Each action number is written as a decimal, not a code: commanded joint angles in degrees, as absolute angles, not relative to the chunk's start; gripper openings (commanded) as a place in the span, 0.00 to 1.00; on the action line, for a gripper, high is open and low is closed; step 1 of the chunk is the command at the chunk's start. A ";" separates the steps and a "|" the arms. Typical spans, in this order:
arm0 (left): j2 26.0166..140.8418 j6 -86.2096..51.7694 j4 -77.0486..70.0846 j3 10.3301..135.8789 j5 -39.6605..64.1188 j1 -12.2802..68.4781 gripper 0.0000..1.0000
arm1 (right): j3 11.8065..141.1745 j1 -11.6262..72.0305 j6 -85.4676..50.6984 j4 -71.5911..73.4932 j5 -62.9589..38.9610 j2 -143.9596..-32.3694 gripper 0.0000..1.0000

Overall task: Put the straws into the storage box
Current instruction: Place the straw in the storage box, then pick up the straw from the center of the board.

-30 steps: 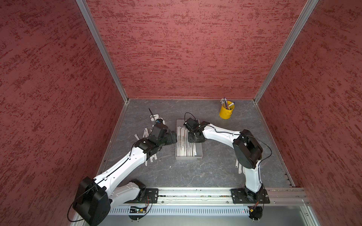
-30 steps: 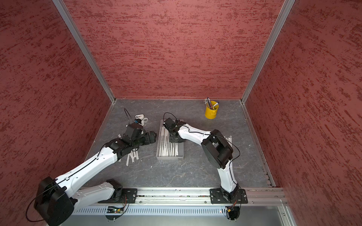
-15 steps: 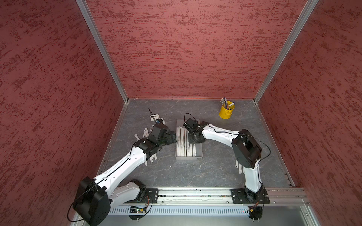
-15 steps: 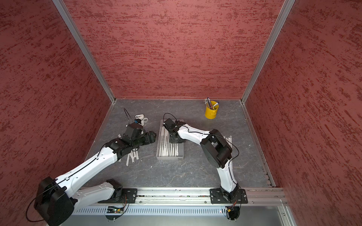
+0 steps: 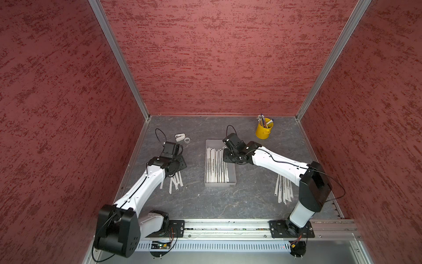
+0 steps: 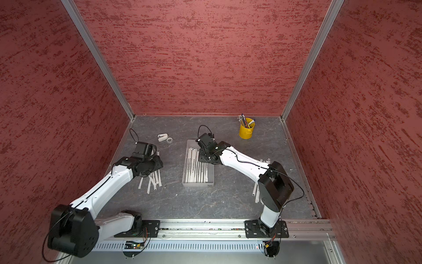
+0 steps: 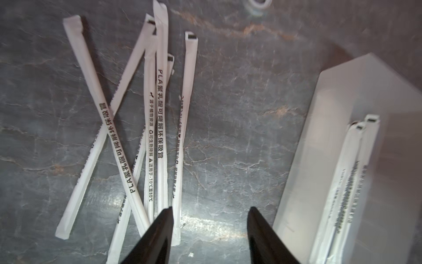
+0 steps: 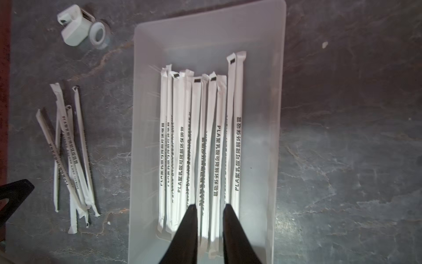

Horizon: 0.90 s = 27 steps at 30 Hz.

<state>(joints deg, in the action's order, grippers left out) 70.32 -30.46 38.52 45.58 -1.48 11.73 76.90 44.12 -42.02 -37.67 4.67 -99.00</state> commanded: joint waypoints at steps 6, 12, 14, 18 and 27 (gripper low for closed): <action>82.11 -23.86 38.21 50.36 -2.44 10.30 0.46 | 70.14 43.75 -43.05 -37.46 5.49 -96.01 0.23; 85.14 -23.03 37.63 50.62 -4.75 9.19 0.46 | 68.66 43.66 -43.45 -36.84 5.22 -95.70 0.23; 86.10 -22.87 36.93 50.74 -4.28 8.71 0.46 | 68.81 43.68 -43.44 -36.52 5.13 -95.93 0.23; 88.69 -22.65 35.85 51.55 -3.57 8.36 0.44 | 69.42 43.68 -43.27 -36.47 5.14 -96.39 0.23; 92.81 -22.85 33.05 51.66 -1.43 8.48 0.35 | 68.83 43.50 -43.66 -36.23 5.54 -95.90 0.23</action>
<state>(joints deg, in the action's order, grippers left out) 91.46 -23.33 34.81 50.43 -2.22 8.67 69.21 44.01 -42.96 -37.45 4.69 -97.19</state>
